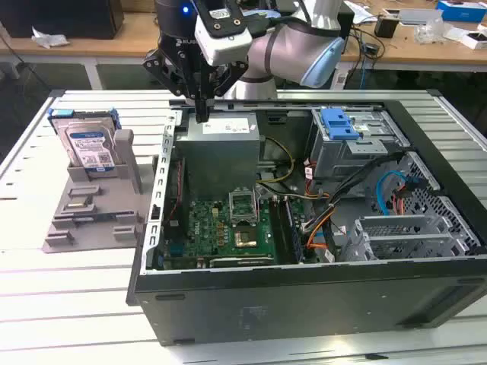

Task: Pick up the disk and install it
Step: 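Reach for the disk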

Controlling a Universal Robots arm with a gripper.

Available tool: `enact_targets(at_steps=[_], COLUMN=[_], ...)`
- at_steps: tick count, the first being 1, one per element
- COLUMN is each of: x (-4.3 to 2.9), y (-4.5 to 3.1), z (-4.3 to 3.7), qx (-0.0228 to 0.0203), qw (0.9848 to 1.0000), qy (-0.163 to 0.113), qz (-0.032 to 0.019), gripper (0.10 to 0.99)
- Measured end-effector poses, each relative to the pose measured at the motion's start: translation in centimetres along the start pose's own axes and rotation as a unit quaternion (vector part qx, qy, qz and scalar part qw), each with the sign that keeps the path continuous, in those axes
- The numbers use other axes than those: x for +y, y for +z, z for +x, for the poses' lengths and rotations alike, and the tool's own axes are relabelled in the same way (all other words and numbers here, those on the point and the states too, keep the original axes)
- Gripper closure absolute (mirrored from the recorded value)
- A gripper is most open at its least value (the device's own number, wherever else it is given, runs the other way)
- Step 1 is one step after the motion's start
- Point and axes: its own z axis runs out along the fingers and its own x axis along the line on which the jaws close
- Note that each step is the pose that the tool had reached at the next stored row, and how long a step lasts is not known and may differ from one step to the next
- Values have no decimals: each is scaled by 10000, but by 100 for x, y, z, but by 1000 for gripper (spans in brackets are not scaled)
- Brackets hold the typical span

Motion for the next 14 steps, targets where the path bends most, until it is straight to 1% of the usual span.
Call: enact_targets(at_steps=[1, 2, 8, 11, 13, 14], x=[-2, -7, -20, -26, -28, -31], y=[-1, -2, -7, -9, -10, -11], z=[32, 91, 267, 342, 380, 420], qx=[0, 0, 0, 0, 0, 0], qw=[10000, 10000, 10000, 10000, 10000, 10000], qy=[0, 0, 0, 0, 0, 0], qz=[0, 0, 0, 0, 0, 0], gripper=[980, 980, 980, 980, 980, 980])
